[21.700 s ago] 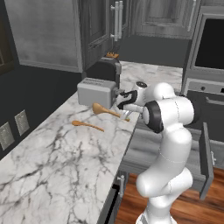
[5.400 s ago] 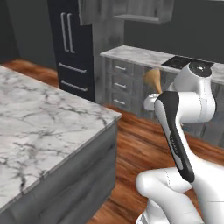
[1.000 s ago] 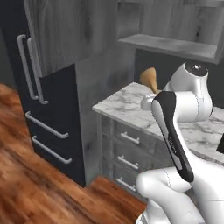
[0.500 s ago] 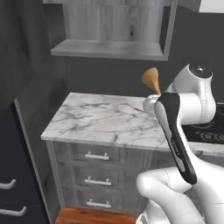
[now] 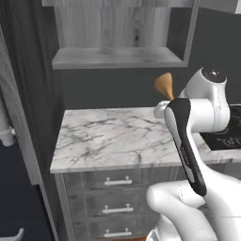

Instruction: Organize the utensils by type. Pick up the wooden spoons from the counter and place them in the open cabinet. Then pick up the metallic utensils from the counter and place them in the open drawer.

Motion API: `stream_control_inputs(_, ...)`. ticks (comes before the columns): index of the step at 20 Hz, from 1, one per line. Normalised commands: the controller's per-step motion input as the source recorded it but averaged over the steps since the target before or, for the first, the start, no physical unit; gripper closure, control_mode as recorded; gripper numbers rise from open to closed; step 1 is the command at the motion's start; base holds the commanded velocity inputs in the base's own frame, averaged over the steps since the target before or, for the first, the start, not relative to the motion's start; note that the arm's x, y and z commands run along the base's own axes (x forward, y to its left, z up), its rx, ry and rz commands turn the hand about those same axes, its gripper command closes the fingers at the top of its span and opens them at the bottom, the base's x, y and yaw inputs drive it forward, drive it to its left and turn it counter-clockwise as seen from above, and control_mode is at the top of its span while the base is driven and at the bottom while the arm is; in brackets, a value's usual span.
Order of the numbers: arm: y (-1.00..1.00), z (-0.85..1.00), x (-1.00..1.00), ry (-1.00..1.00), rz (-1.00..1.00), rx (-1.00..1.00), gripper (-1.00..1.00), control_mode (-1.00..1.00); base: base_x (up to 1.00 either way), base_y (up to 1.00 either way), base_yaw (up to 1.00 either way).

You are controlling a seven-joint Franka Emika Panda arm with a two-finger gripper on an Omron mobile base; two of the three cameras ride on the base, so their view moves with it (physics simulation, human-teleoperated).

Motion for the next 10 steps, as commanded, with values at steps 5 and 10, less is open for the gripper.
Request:
stream_control_inputs(5, 0.00, 0.00, 0.00, 0.00, 0.00, 0.00, 1.00, 1.00, 0.27, 0.22, -0.12)
stream_control_inputs(10, 0.00, 0.00, 0.00, 0.00, 0.00, 0.00, 1.00, 1.00, 0.52, 0.05, 0.01)
